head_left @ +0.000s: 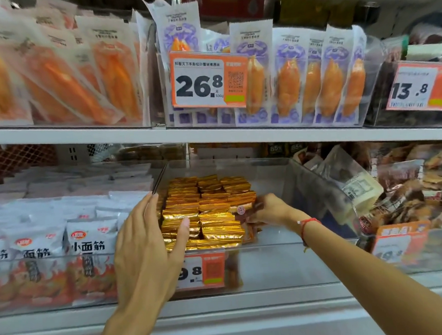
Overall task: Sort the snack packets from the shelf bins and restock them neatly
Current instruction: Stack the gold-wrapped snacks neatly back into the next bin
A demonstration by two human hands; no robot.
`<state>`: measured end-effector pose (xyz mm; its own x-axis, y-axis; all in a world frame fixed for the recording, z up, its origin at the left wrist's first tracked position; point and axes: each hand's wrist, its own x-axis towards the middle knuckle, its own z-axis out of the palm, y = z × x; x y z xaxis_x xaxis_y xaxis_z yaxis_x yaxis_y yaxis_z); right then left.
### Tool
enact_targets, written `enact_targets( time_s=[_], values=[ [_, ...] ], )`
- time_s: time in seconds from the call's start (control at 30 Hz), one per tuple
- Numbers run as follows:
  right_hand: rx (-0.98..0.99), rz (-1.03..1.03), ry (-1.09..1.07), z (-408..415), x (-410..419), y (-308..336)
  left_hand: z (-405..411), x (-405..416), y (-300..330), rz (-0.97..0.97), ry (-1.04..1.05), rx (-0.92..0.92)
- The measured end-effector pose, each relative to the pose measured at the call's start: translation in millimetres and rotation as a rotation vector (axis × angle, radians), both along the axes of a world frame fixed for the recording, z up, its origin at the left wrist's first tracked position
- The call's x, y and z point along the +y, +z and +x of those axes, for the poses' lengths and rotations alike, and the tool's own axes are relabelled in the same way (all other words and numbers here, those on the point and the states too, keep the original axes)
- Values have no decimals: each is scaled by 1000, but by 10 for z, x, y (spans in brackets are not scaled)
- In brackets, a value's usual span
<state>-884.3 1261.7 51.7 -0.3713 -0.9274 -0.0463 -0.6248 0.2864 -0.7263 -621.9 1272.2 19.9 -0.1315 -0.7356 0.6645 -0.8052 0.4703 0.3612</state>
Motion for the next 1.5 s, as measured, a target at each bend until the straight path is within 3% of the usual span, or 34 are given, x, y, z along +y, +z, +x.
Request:
enact_targets(
  time_s=[0.23,0.6,0.8,0.93,1.13,1.2,1.33,1.5],
  values=[
    [77,-27,-79,-44,7,-30,0,6,-5,6,2,16],
    [-68,-1,-6,15,61,20,8,42,31,24,-23,27],
    [-12,48,-11,20,258,189,32,56,73,86,-78,38],
    [333,-74,51,115,689,362,107,136,129,147,-170,36],
    [835,-442,442,422,1736,132,360,806,-109,-99,-261,-42],
    [835,-354,524,501,1987,-155,464,1005,-364,-51,-257,-43],
    [567,143,562,488,2173,-1033,798,1255,-1151,162,-154,-81],
    [471,415,350,411,2347,-2204,917,1463,-1925,393,-69,-144]
  ],
)
